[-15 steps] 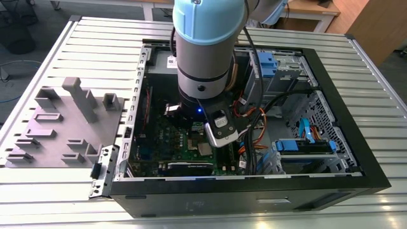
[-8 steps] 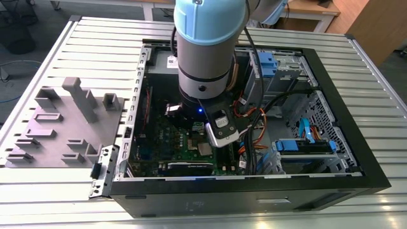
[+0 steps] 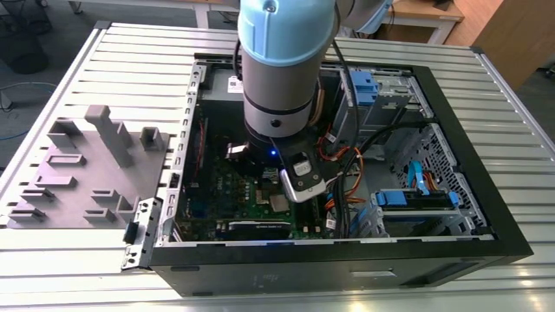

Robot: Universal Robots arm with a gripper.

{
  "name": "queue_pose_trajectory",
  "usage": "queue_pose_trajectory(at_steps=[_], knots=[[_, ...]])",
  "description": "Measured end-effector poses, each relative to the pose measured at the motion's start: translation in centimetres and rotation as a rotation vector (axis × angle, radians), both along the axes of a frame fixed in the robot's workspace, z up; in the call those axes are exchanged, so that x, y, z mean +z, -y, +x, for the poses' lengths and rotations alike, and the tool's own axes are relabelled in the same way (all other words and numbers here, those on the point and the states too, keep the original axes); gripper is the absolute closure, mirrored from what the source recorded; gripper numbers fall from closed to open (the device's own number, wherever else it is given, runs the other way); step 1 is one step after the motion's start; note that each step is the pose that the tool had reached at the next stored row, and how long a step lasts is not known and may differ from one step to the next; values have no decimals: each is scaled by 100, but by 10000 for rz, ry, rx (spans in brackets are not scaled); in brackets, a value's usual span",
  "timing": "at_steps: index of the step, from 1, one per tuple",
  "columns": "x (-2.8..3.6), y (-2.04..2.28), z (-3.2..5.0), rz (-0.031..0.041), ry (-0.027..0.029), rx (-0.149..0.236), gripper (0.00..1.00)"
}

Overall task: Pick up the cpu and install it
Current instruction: 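Place the cpu into insertion slot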

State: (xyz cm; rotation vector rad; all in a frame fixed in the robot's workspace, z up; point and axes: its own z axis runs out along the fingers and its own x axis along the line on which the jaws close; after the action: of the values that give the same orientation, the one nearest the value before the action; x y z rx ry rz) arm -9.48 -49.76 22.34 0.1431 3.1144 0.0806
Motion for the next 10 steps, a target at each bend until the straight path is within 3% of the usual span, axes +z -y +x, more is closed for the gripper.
queue_pose_trajectory(at_steps=[6, 10], knots=[[-61, 12, 78, -6, -20, 41, 61], [-118, 12, 95, -13, -37, 441, 61]])
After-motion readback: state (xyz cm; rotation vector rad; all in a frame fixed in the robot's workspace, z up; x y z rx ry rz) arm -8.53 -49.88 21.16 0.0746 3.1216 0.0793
